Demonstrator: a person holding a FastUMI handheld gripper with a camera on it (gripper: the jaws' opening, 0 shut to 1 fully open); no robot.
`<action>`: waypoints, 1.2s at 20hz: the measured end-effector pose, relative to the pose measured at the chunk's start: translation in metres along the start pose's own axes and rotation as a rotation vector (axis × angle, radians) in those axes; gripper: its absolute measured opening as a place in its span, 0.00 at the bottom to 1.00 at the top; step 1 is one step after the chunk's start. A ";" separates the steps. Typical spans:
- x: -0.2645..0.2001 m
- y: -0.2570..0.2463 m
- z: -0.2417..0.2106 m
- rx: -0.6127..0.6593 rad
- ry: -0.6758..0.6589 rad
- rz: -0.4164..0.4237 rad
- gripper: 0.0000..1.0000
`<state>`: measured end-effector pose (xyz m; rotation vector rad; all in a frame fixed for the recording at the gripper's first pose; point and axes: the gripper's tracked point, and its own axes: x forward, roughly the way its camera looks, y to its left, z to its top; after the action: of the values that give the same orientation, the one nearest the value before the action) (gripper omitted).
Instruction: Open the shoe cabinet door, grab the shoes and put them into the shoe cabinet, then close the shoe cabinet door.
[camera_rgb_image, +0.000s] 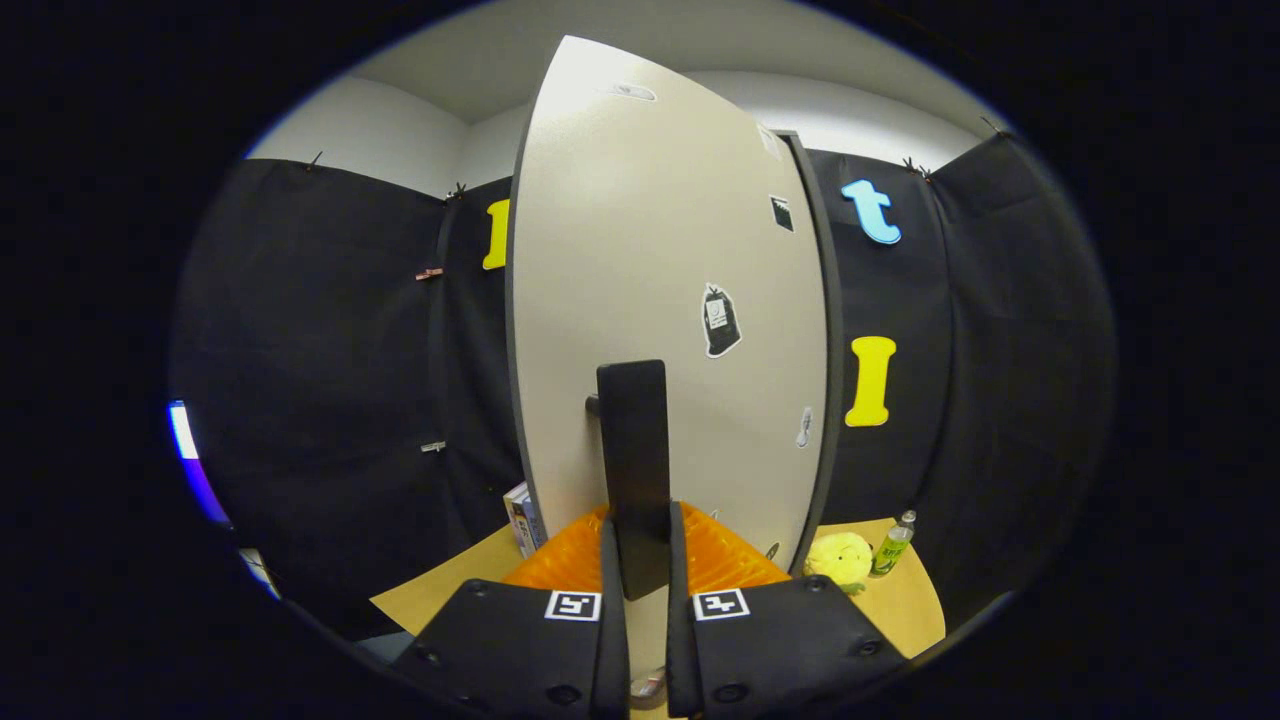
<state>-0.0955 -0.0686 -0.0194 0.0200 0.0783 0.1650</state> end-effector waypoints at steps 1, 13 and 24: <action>-0.006 -0.007 0.000 -0.003 -0.007 -0.007 0.19; -0.043 -0.086 0.006 -0.009 -0.061 -0.105 0.17; -0.065 -0.155 0.010 0.052 -0.086 -0.251 0.11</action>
<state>-0.1335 -0.2322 -0.0082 0.0692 -0.0014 -0.0885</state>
